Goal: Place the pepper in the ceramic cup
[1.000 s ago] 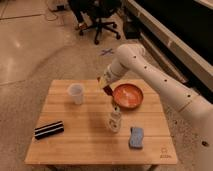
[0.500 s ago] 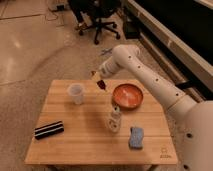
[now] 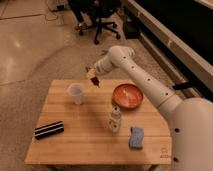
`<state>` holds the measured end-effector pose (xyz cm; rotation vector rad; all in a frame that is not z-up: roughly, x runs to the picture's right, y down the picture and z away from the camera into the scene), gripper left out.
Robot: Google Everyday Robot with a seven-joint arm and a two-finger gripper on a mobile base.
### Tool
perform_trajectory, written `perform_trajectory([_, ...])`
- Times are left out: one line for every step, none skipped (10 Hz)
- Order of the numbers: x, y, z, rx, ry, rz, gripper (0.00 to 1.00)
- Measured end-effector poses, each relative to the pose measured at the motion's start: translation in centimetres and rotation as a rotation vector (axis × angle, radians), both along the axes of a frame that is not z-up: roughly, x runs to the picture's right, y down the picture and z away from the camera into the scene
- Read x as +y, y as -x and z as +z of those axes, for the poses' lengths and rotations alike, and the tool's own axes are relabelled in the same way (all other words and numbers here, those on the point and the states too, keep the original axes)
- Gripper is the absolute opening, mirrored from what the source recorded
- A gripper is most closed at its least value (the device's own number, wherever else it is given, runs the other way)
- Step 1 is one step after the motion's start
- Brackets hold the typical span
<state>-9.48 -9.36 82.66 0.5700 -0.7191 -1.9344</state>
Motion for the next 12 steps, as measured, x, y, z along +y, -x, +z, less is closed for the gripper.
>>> perform_trajectory([-0.6,1.1,-0.2,-0.026,-0.014,0.008,0.00])
perform_trajectory([-1.0,2.1,-0.4,-0.046,-0.024,0.013,0.00])
perform_trajectory([-1.3,3.5,-0.6,-0.075,-0.036,0.019,0.00])
perform_trajectory([-1.4,4.5,-0.7,-0.097,-0.044,0.024,0.00])
perform_trajectory([-1.4,5.4,-0.7,-0.115,-0.049,0.028,0.00])
perform_trajectory([-1.2,6.7,-0.6,-0.139,-0.053,0.028,0.00])
perform_trajectory([-0.9,7.8,-0.6,-0.160,-0.055,0.025,0.00])
perform_trajectory([-0.6,8.5,-0.5,-0.174,-0.056,0.023,0.00])
perform_trajectory([-0.4,9.2,-0.5,-0.185,-0.056,0.020,0.00])
perform_trajectory([0.0,9.9,-0.4,-0.197,-0.055,0.014,0.06])
perform_trajectory([0.3,10.6,-0.3,-0.207,-0.052,0.011,0.17])
perform_trajectory([0.6,10.9,-0.2,-0.213,-0.048,0.009,0.25])
